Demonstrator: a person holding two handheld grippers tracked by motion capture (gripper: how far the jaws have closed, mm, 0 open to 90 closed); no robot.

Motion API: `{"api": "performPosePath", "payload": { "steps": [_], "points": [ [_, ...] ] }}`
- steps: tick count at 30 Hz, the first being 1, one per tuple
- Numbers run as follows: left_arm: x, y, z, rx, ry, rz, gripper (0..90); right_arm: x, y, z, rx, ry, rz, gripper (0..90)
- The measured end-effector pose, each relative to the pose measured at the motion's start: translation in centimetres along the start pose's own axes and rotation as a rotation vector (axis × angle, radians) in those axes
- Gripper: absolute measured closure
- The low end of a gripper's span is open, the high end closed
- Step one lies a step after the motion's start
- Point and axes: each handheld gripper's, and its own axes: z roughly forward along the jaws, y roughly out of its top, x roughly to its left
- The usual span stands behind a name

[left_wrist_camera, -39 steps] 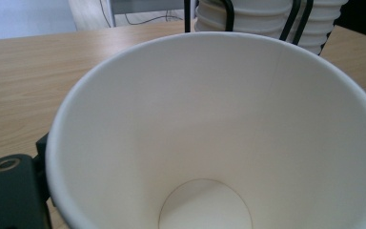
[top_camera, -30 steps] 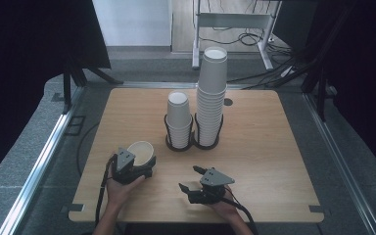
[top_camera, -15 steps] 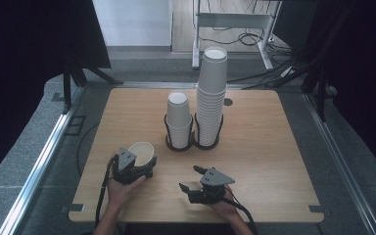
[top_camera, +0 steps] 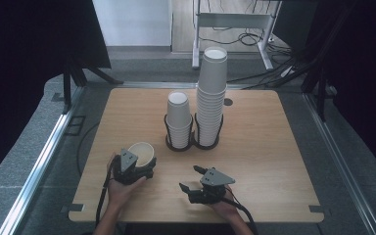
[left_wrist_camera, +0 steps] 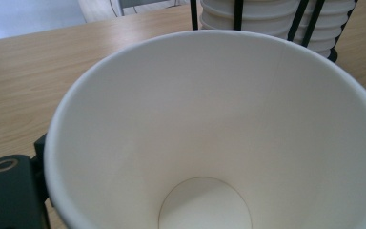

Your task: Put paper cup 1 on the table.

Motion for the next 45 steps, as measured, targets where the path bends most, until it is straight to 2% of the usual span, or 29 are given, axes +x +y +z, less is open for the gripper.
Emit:
{"api": "performPosePath", "payload": {
  "steps": [2, 5, 13, 24, 29, 33, 41, 45],
  "points": [
    [-0.1, 0.1, 0.1, 0.009, -0.003, -0.004, 9.0, 0.0, 0.0, 0.0, 0.000, 0.000, -0.001, 21.1],
    [0.0, 0.5, -0.4, -0.008, -0.034, -0.019, 0.2, 0.0, 0.0, 0.0, -0.001, -0.001, 0.000, 21.1],
    [0.2, 1.3, -2.3, -0.025, -0.031, -0.044, 0.0, -0.2, 0.0, -0.3, -0.006, -0.007, 0.004, 21.1],
    [0.1, 3.1, -4.5, -0.057, -0.044, -0.014, 0.0, -0.2, 0.0, -0.4, -0.006, -0.010, 0.004, 21.0],
    [-0.3, 3.9, -5.6, -0.107, -0.119, -0.012, 0.2, -0.2, 0.0, -0.3, -0.007, -0.007, 0.004, 21.0],
    [-1.3, 4.2, -5.6, -0.126, -0.180, -0.014, 4.8, -0.3, 0.1, -0.4, -0.013, -0.007, 0.005, 21.0],
    [-2.7, 4.0, -4.8, -0.112, -0.226, 0.005, 10.3, -0.8, 0.3, -0.8, -0.027, -0.020, 0.008, 21.1],
    [-3.0, 4.0, -4.7, -0.115, -0.267, -0.016, 10.9, -1.0, 0.4, -1.1, -0.034, -0.028, 0.010, 21.1]
  ]
}}
